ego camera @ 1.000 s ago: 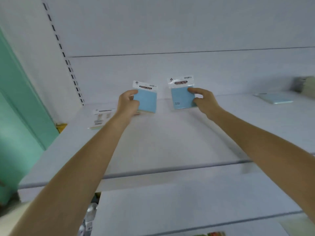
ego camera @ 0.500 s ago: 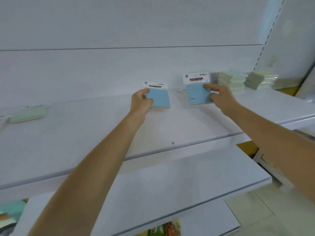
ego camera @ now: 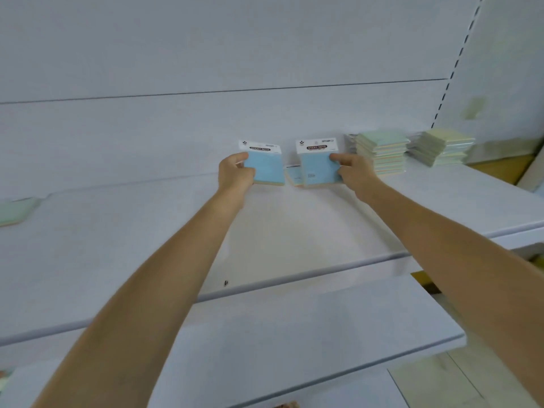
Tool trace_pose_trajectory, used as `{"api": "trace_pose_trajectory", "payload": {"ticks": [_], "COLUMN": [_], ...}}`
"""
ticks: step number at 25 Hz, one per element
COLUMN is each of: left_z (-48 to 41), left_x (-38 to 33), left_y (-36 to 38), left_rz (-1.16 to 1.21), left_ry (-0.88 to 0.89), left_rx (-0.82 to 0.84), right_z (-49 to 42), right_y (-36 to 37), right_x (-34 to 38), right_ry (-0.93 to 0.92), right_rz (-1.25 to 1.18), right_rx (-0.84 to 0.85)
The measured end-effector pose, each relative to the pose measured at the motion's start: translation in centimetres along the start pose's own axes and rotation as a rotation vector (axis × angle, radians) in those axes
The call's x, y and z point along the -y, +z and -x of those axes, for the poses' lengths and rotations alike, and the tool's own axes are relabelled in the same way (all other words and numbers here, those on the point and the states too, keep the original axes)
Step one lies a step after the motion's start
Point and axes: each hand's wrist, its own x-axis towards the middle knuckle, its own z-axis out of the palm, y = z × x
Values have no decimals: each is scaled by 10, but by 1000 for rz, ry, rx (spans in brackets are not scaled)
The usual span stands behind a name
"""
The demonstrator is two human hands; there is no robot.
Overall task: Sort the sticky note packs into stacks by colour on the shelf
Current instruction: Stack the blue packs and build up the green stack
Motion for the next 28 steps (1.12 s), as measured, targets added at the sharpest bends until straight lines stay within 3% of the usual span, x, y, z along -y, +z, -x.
{"api": "trace_pose_trajectory", "payload": {"ticks": [15,20,23,28], "left_z": [-15,-10,-14,-20], "left_x": [-1,7,10,25], "left_y": [46,75,89,105], "left_rz": [149,118,37,-319], "left_ry": [-60,-43,-14,59], "left_rx": [-97,-77,-61,-52], "right_z": [-50,-49,-53,-54], "right_y": [29,23,20,17], "right_x": [-22,-25,-24,-21], "right_ry": [-100,-122,-59,14], "right_rz": [206,19,-112,-259], "right_rx": [161,129,82,55]}}
